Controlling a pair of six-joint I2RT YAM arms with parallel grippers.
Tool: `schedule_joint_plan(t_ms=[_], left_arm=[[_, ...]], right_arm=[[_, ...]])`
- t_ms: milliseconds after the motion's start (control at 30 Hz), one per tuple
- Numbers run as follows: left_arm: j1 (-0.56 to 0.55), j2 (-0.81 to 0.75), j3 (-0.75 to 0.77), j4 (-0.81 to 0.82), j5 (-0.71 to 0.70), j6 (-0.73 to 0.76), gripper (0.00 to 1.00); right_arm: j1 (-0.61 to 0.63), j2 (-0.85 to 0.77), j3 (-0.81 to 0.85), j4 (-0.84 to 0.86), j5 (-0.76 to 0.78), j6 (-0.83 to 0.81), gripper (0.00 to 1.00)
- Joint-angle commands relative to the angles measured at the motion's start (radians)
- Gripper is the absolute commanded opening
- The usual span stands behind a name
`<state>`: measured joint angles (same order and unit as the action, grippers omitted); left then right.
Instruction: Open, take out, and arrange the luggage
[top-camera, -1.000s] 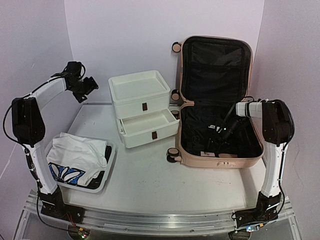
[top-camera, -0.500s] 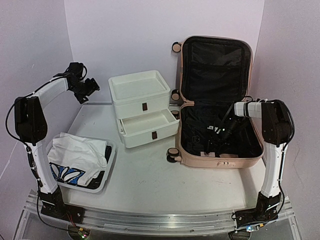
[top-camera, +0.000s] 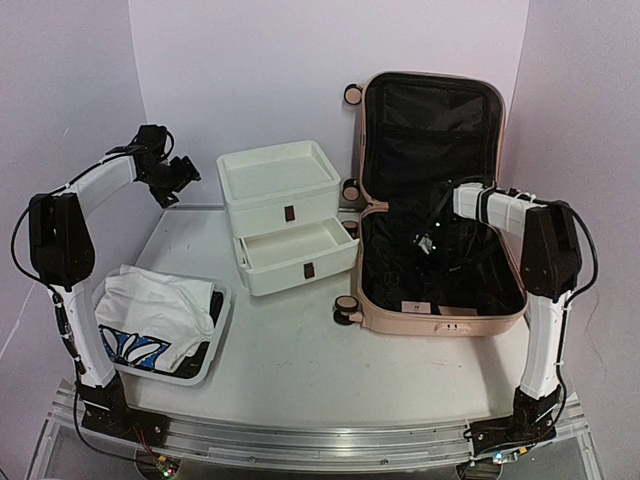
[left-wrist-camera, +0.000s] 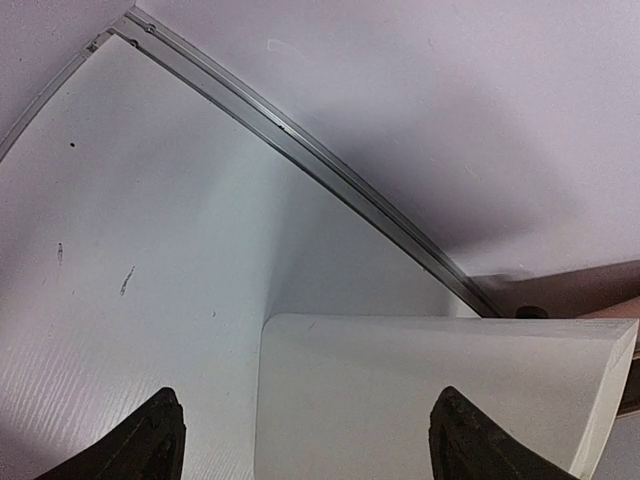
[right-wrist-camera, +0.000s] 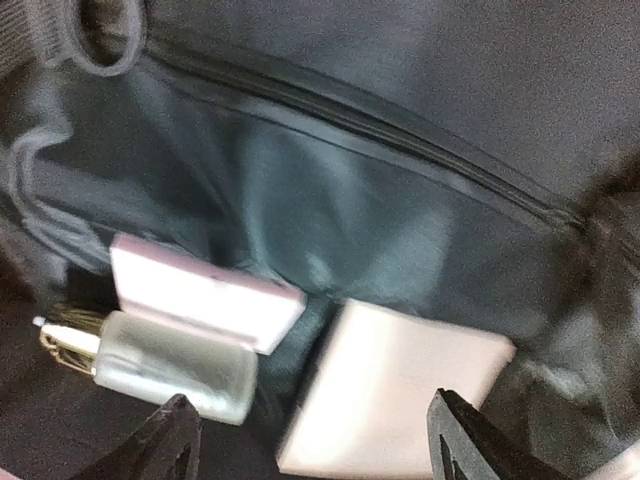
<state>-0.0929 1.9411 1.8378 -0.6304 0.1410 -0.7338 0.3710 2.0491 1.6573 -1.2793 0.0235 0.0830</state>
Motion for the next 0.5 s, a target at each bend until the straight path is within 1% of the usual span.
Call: schedule_joint_plan(t_ms=[0,33,267,467], left_arm=[[-0.001,-0.008,0.005,0.003,0.025,0.002,0.84],[0.001,-0.007,0.005,0.003,0.029,0.004,0.84],[0.011,0.008,0.018,0.003,0.054,0.029,0.85],[0.019,0.009,0.007,0.003,0.057,0.027,0.85]], right_arm=[[0.047,0.112,0.174,-0.266,0.294,0.184,0.80],[0.061,0.136,0.195,-0.305,0.320,0.206,0.80],[0.089,0.199,0.187,-0.357,0.347,0.308,0.79],[0.092,0.258,0.192,-0.330,0.324,0.300,0.78]])
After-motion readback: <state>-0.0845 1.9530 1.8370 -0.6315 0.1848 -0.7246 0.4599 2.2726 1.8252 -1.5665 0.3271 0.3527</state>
